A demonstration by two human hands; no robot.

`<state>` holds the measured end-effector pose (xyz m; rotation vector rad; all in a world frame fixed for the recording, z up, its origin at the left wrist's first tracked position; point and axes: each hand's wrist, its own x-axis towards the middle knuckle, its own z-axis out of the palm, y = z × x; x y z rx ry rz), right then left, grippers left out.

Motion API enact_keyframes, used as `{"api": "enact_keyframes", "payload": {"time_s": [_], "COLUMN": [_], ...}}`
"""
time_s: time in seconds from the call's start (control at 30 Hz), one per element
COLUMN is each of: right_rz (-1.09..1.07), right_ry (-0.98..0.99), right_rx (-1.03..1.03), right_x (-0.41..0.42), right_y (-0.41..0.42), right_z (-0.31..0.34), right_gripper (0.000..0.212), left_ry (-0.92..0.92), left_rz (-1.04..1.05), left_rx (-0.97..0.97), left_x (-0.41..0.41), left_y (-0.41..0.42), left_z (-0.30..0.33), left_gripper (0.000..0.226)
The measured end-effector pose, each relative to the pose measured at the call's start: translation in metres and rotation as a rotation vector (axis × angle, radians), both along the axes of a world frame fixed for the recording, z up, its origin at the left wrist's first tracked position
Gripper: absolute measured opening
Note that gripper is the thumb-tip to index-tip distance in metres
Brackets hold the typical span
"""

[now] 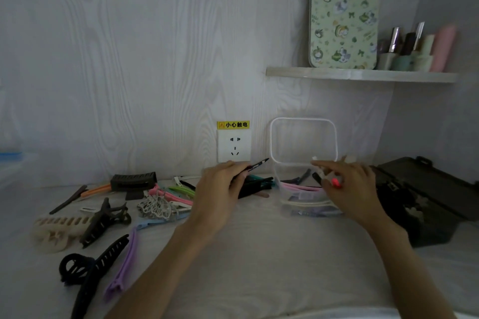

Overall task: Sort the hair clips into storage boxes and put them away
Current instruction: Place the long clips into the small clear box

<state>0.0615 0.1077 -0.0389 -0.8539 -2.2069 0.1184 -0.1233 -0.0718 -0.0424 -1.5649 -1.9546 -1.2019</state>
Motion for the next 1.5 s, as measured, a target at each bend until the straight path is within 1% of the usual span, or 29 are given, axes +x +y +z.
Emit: {"api": "enact_keyframes", "payload": {"time_s": [0.07, 0.1, 0.17, 0.2, 0.23, 0.27, 0.33, 0.47, 0.53, 0.6, 0.63, 0.7, 0.8, 0.83, 0.87, 0.97, 1.0, 1.07, 1.13, 1.23, 1.3, 1.33, 1.37, 1.43, 1.47, 1.5], "right_rz": [0.031, 0.012, -0.087, -0.12, -0.124, -0.099, -0.006, 0.15, 0.232, 0.257, 0.256, 0.26, 0.264, 0.257, 0.244, 0.186, 0.154, 0.112, 0.12, 0.243, 0.332, 0.382, 0.448, 0.602, 0.658, 0.698], "right_ry": [0.018, -0.015, -0.184, -0.248, -0.262, -0.234, -0.164, -0.182, -0.202, -0.222, -0.247, -0.275, -0.266, -0.246, -0.22, -0.12, -0.076, 0.019, 0.082, 0.052, -0.005, -0.034, -0.072, -0.144, -0.186, -0.227], "right_rx": [-0.112, -0.151, -0.204, -0.221, -0.249, -0.305, -0.438, -0.615, -0.567, -0.504, -0.506, -0.515, -0.517, -0.512, -0.502, -0.426, -0.401, -0.345, -0.312, -0.304, -0.267, -0.229, -0.197, -0.144, -0.116, -0.081], "right_x": [0.001, 0.001, 0.003, 0.004, 0.006, 0.009, 0.015, 0.014, 0.014, 0.017, 0.018, 0.02, 0.021, 0.021, 0.022, 0.024, 0.026, 0.025, 0.015, -0.02, -0.048, -0.063, -0.077, -0.104, -0.115, -0.125], "right_y": [-0.001, 0.0, 0.001, 0.002, 0.004, 0.005, 0.007, 0.005, 0.005, 0.007, 0.006, 0.004, 0.002, 0.001, 0.002, 0.005, 0.004, 0.0, -0.012, -0.042, -0.067, -0.081, -0.093, -0.114, -0.12, -0.127], "right_z": [0.007, 0.012, 0.027, 0.034, 0.04, 0.046, 0.055, 0.056, 0.05, 0.044, 0.043, 0.042, 0.039, 0.039, 0.039, 0.04, 0.041, 0.044, 0.046, 0.041, 0.028, 0.021, 0.012, -0.004, -0.012, -0.018], "right_gripper": [0.046, 0.053, 0.071, 0.076, 0.075, 0.07, 0.054, 0.027, 0.016, 0.023, 0.022, 0.02, 0.021, 0.021, 0.022, 0.04, 0.042, 0.041, 0.041, 0.04, 0.03, 0.026, 0.024, 0.025, 0.027, 0.03], "left_ry": [-0.015, -0.032, -0.085, -0.113, -0.14, -0.162, -0.179, -0.241, -0.277, -0.298, -0.299, -0.289, -0.275, -0.254, -0.223, -0.105, -0.095, -0.097, -0.036, 0.013, -0.013, -0.037, -0.074, -0.18, -0.242, -0.297], "left_rz": [-0.026, -0.051, -0.108, -0.136, -0.164, -0.188, -0.228, -0.312, -0.353, -0.366, -0.36, -0.354, -0.303, -0.292, -0.297, -0.282, -0.278, -0.244, -0.119, 0.089, 0.2, 0.256, 0.302, 0.345, 0.325, 0.285], "left_rx": [0.018, 0.02, 0.041, 0.059, 0.073, 0.074, 0.032, -0.173, -0.274, -0.372, -0.394, -0.365, -0.234, -0.237, -0.285, -0.525, -0.545, -0.477, -0.335, -0.156, -0.091, -0.104, -0.16, -0.346, -0.424, -0.478], "left_x": [0.009, 0.015, 0.025, 0.029, 0.034, 0.037, 0.047, 0.054, 0.046, 0.038, 0.034, 0.031, 0.033, 0.037, 0.042, 0.057, 0.058, 0.047, 0.028, -0.003, -0.019, -0.028, -0.037, -0.056, -0.064, -0.071], "left_y": [0.013, 0.021, 0.037, 0.045, 0.055, 0.064, 0.082, 0.108, 0.114, 0.116, 0.116, 0.115, 0.115, 0.114, 0.113, 0.105, 0.099, 0.079, 0.052, 0.004, -0.025, -0.04, -0.053, -0.074, -0.082, -0.089], "left_z": [0.005, 0.007, 0.014, 0.016, 0.019, 0.022, 0.024, 0.023, 0.022, 0.023, 0.023, 0.026, 0.031, 0.033, 0.034, 0.033, 0.031, 0.029, 0.027, 0.019, 0.013, 0.01, 0.007, 0.005, 0.005, 0.005], "left_gripper": [0.025, 0.026, 0.026, 0.026, 0.026, 0.026, 0.028, 0.034, 0.037, 0.039, 0.04, 0.04, 0.04, 0.039, 0.038, 0.036, 0.037, 0.035, 0.029, 0.021, 0.016, 0.014, 0.012, 0.01, 0.006, 0.01]}}
